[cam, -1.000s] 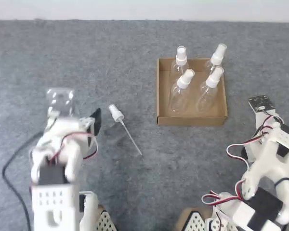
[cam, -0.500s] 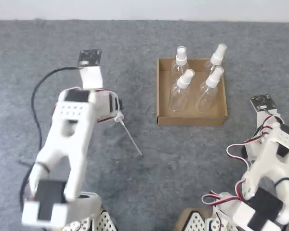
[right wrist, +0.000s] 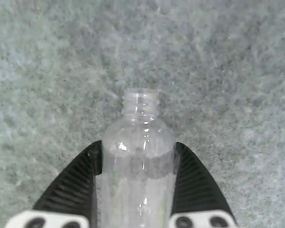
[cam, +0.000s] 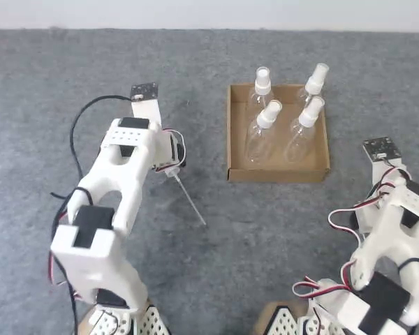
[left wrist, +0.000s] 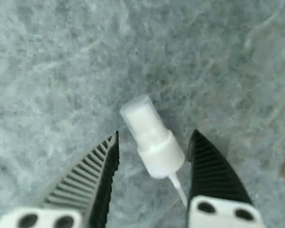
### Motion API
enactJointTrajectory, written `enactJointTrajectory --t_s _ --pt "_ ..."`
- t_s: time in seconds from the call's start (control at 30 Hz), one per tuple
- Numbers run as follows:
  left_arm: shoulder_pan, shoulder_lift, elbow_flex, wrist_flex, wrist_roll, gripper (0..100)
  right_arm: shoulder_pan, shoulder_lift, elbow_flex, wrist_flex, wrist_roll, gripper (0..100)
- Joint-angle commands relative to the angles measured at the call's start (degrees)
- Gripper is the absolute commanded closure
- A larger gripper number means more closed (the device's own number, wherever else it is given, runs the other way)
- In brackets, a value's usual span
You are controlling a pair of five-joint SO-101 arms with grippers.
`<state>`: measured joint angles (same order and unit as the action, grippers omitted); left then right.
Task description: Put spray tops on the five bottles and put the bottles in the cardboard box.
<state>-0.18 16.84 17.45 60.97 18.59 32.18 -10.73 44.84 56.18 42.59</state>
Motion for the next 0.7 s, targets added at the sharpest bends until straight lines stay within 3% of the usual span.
enactJointTrajectory --t_s 0.0,0.3,0.43,0.67 --pt "0.4 1.1 -5.2 0.1 0.9 83 0.0 0.7 1.5 -1.2 -0.4 98.2" --pt "0.6 8.5 -12.4 1.5 0.5 86 0.1 0.7 1.5 -0.8 -0.4 98.3" --pt "2.5 8.6 -13.4 3.5 -0.4 92 0.0 0.7 1.5 -1.0 -0.4 98.4" --pt "6.8 8.5 -13.6 4.1 -0.9 93 0.2 0.5 1.5 -1.0 -0.4 98.5"
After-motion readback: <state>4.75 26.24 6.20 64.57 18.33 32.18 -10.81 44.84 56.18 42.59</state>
